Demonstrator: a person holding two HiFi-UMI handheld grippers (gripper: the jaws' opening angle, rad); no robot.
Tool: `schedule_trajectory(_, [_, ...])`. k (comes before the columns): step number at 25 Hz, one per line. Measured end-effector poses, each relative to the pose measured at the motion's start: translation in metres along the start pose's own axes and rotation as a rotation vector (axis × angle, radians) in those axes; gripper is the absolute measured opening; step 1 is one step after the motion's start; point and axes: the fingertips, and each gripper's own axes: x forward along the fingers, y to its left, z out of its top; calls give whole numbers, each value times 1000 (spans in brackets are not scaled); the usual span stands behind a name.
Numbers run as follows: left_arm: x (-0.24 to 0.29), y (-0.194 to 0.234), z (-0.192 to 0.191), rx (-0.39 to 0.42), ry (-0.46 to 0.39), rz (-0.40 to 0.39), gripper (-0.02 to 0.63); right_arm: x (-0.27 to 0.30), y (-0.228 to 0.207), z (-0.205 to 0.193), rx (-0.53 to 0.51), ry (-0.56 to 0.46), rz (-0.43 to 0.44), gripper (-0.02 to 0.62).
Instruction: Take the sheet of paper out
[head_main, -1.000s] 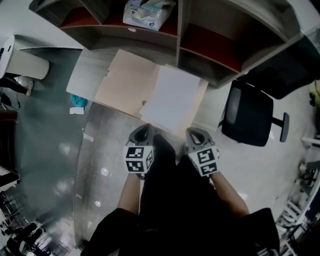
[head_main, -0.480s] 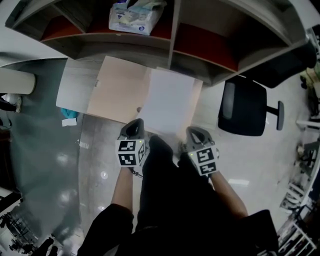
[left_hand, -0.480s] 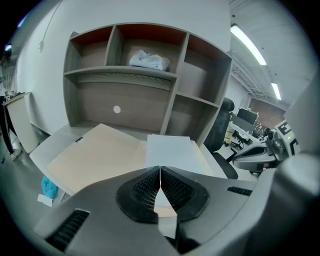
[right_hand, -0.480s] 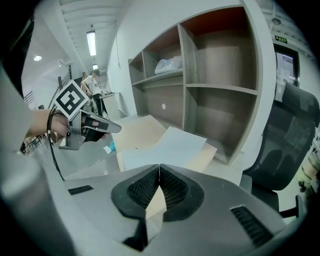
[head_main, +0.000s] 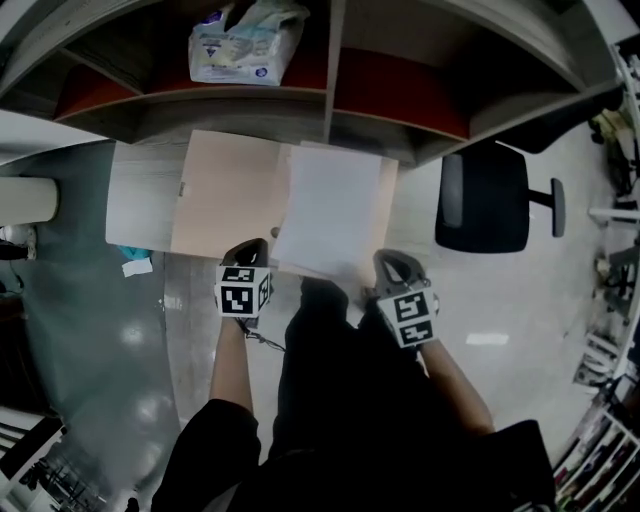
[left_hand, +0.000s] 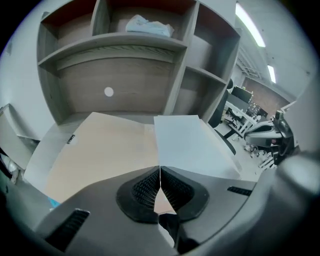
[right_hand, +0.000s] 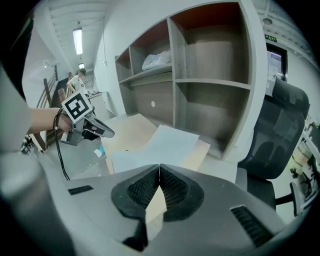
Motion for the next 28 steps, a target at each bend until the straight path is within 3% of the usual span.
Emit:
schedule_trajectory(15, [58, -7, -12, -49, 265, -347, 46, 13, -6, -9, 229, 27, -110, 17])
schedule_trajectory(22, [73, 0, -23, -58, 331, -382, 46, 13, -1, -16, 270, 42, -142, 17])
schedule_trajectory(28, [76, -5, -22, -153, 346, -485, 79, 19, 6, -11, 278, 37, -140, 17])
